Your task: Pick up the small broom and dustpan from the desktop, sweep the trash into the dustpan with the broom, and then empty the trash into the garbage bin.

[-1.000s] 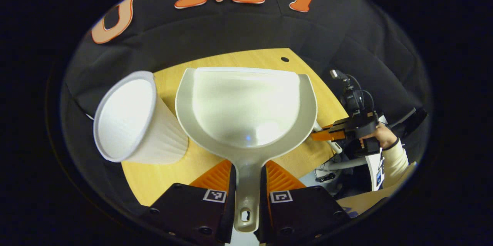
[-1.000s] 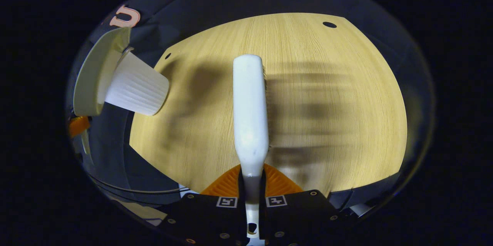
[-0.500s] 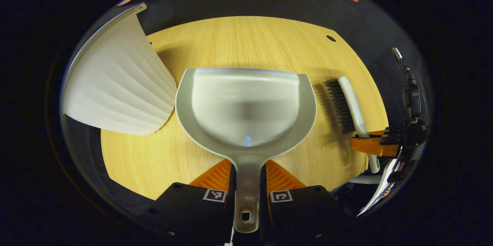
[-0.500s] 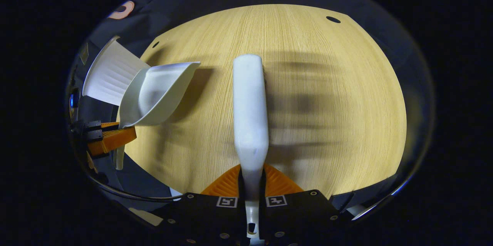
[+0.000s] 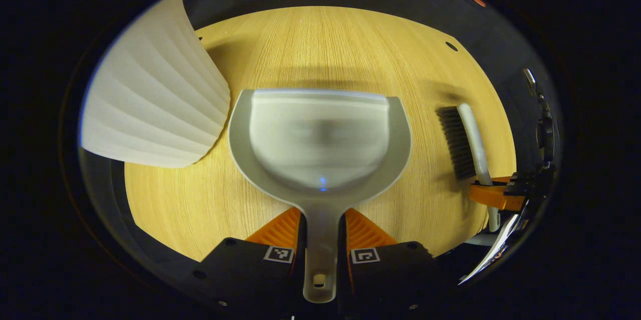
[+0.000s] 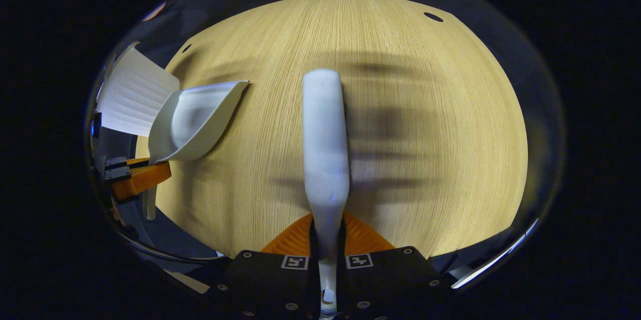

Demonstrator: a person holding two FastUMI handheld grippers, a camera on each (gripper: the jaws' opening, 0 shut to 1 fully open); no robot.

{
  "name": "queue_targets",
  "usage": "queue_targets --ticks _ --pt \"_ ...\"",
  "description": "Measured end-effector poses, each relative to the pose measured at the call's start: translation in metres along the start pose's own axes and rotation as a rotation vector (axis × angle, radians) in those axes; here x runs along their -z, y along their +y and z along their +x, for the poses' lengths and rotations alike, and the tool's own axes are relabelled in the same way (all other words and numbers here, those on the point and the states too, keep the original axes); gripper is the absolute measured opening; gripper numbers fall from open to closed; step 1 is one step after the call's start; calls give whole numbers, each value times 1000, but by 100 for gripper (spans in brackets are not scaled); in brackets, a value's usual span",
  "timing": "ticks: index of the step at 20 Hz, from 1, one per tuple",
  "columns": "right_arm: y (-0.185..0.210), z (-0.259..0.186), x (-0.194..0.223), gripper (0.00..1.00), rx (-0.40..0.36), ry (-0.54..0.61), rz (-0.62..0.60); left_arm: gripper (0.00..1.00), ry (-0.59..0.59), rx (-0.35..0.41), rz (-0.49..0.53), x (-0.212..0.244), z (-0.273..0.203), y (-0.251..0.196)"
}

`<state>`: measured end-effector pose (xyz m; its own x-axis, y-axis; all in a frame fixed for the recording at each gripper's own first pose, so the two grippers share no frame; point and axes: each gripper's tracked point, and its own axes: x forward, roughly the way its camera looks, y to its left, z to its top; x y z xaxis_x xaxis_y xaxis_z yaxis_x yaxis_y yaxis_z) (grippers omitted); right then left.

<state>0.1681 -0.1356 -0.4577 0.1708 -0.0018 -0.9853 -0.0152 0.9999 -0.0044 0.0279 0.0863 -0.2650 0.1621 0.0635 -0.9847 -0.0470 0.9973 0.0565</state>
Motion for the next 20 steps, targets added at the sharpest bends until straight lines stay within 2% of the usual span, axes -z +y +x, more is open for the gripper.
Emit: queue_targets --ticks 7,8,9,12,13,14,15,16,17,18,20 --pt "5 0 0 19 -11 -2 -8 29 19 13 3 1 6 4" --pt "4 0 -2 21 -11 -9 -6 34 22 14 4 2 6 6" --pt "4 1 -4 22 -13 -16 -1 32 26 15 5 2 7 7" --pt "4 0 -3 33 -25 -24 1 39 15 26 -10 -1 4 10" --pt "4 0 -4 30 -29 -25 1 39 11 32 -4 -3 3 11" --pt "5 -1 -5 47 -31 -31 2 45 9 22 4 -6 2 15" --pt "6 -1 -6 52 -33 -42 2 47 2 27 5 -9 0 16" --pt "6 -1 -7 64 -35 -51 6 61 -3 25 4 -10 -1 18" --pt "7 -1 -8 71 -38 -61 14 67 -13 25 -1 -13 -1 20" --pt "7 -2 -12 78 -42 -78 23 79 -23 32 -6 -8 -4 15" --pt "6 -6 -21 88 -55 -122 51 82 -53 36 -12 -12 -5 17"
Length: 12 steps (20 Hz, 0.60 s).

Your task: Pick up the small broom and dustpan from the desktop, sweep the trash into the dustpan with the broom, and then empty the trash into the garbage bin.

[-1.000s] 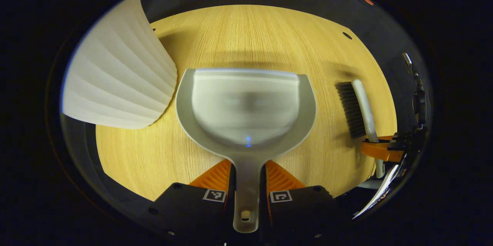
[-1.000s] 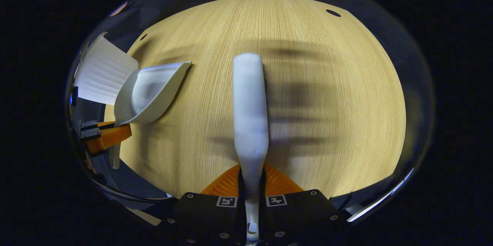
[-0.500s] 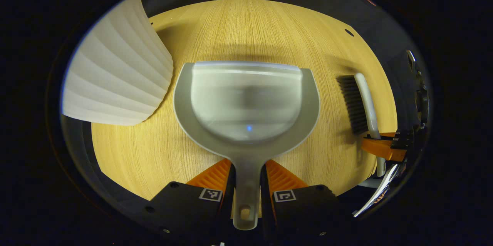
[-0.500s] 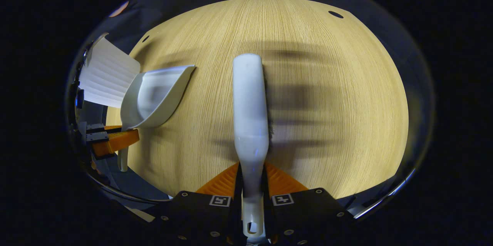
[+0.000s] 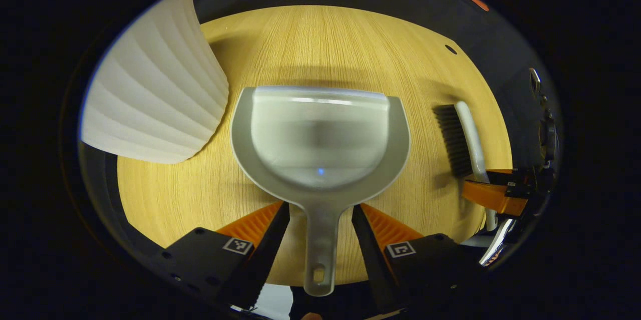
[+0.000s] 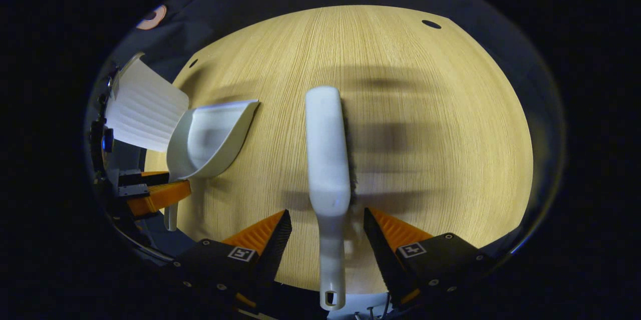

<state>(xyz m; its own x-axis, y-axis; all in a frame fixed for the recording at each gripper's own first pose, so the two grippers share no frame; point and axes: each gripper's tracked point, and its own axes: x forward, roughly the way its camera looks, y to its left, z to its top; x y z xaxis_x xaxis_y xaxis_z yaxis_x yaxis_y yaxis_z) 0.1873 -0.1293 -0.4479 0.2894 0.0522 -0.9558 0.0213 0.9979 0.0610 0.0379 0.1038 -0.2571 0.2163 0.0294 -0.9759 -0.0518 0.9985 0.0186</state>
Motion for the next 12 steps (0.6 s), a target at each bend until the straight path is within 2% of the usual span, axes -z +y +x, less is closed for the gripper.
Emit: queue_targets --ticks 1,2,3,7,10,12 --pt "2 -3 -4 90 -9 -28 9 82 -25 5 1 -2 -2 -2" --pt "0 -7 -9 96 -9 -58 19 91 -51 5 4 -1 -8 -2" --pt "0 -13 -13 96 -16 -87 24 99 -74 1 11 -1 -14 -1" --pt "6 -50 -31 97 -43 -231 42 100 -200 7 19 -19 -55 0" --pt "14 -107 -53 97 -53 -400 66 100 -361 16 11 -26 -106 -4" --pt "28 -152 -69 97 -78 -538 95 99 -508 9 17 -29 -148 -5"
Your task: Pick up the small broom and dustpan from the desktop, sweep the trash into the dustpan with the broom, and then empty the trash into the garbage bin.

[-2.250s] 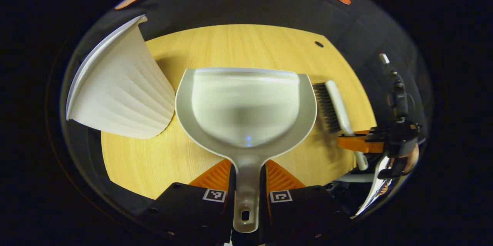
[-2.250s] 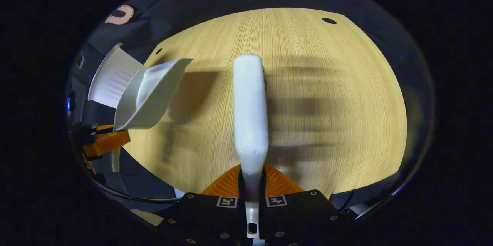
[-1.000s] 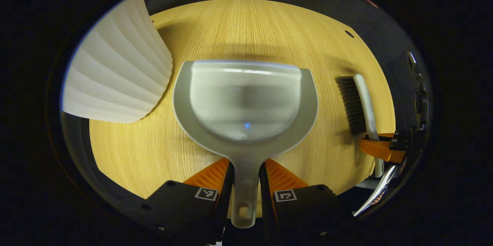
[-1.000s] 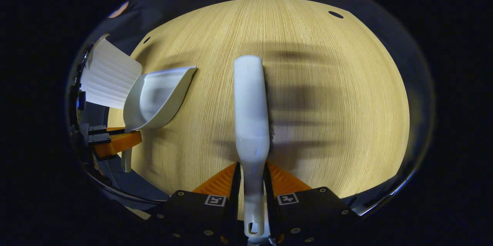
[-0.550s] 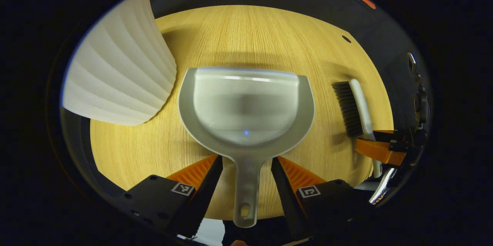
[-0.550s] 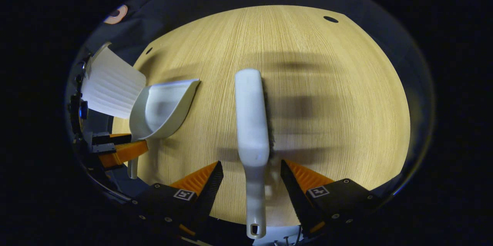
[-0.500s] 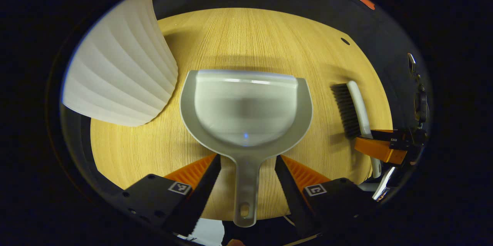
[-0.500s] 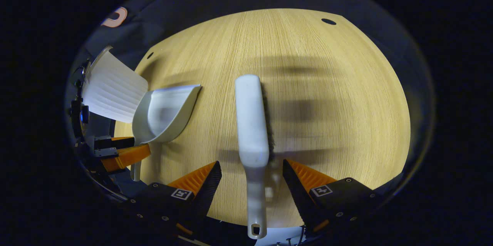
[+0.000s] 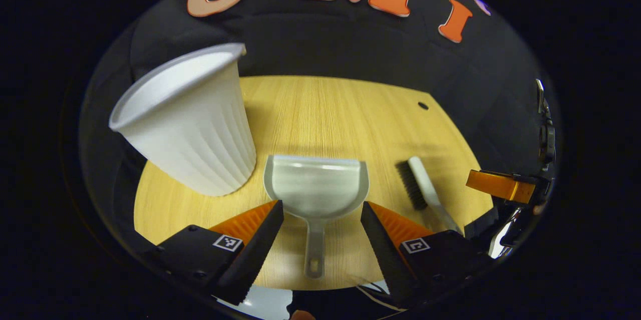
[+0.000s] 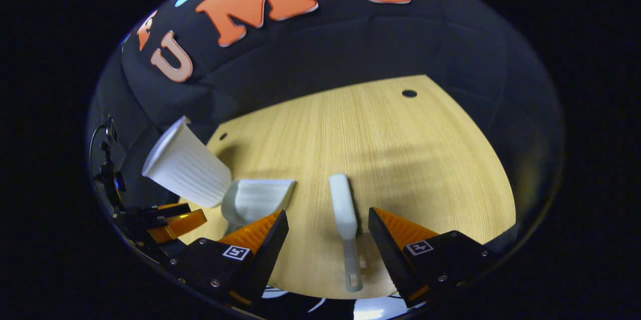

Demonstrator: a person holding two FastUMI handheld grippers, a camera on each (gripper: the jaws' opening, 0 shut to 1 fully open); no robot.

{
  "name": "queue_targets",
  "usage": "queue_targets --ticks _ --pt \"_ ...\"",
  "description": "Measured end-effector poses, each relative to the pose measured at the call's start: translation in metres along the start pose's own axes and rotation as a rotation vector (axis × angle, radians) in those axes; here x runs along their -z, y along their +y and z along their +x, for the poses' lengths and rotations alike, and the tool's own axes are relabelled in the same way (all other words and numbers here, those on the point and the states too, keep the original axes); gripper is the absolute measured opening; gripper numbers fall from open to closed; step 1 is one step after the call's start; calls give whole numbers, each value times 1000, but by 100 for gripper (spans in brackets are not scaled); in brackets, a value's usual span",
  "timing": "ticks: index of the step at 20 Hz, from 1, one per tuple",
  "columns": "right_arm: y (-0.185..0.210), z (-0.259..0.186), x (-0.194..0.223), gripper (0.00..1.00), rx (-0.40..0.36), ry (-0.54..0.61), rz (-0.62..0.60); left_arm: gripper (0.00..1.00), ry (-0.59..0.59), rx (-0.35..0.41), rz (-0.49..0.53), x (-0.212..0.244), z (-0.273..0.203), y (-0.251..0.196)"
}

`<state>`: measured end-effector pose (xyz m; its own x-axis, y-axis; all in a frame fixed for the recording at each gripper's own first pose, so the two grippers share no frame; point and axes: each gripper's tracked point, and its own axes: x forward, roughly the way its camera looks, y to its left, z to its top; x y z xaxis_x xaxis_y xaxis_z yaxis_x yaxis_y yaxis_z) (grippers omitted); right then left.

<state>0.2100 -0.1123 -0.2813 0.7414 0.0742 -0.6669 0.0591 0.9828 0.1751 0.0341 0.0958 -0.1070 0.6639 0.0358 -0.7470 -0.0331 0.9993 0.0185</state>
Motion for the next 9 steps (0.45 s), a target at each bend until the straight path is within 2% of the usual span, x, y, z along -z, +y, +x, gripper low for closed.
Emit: queue_targets --ticks 5,8,9 --pt "33 -74 -75 96 26 -340 -78 99 -385 -35 -14 -35 -83 -4" --pt "56 -118 -99 96 19 -499 -127 98 -627 -95 -21 -42 -134 -5" --pt "60 -125 -104 95 27 -542 -147 98 -702 -99 -12 -43 -139 -10"
